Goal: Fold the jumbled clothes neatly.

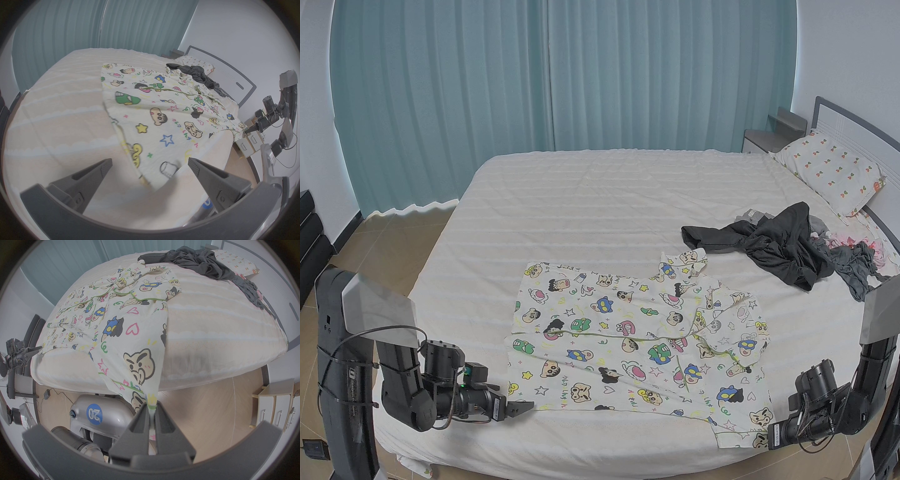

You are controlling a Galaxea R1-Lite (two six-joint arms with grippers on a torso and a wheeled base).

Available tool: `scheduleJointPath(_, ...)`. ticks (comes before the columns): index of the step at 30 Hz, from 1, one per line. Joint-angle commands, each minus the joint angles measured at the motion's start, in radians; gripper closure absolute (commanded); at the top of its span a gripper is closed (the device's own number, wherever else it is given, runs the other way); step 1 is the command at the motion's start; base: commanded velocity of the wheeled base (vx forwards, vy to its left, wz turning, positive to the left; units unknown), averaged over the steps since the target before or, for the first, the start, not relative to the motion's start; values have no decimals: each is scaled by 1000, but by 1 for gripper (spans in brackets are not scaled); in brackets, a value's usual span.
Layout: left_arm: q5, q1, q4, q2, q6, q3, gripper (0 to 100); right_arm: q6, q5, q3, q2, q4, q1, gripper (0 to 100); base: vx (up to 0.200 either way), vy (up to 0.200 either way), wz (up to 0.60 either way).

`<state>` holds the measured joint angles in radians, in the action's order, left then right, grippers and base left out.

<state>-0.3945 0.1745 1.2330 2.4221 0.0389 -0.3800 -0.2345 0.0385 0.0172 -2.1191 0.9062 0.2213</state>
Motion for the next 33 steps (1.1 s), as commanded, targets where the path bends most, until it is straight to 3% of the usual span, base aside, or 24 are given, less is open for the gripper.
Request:
scheduleJointPath(1, 19, 40, -3, 35, -10, -39, 0, 0, 0, -17, -2, 3, 3, 100, 0, 0, 0)
scheduleJointPath(8, 78, 80, -33, 32, -11, -48, 0, 0, 0, -16, -1, 3, 3, 100, 0, 0, 0)
scheduleJointPath(9, 78, 80, -33, 32, -11, -48, 100, 0, 0, -16, -1, 3, 3, 100, 0, 0, 0)
scheduleJointPath(13, 118, 83, -30, 31, -11, -34, 100, 0, 0, -17, -1, 3, 1, 100, 0, 0, 0)
scheduleJointPath(33, 121, 45, -24, -43, -2, 144, 100, 9, 3, -17, 8, -38, 1, 100, 0, 0, 0)
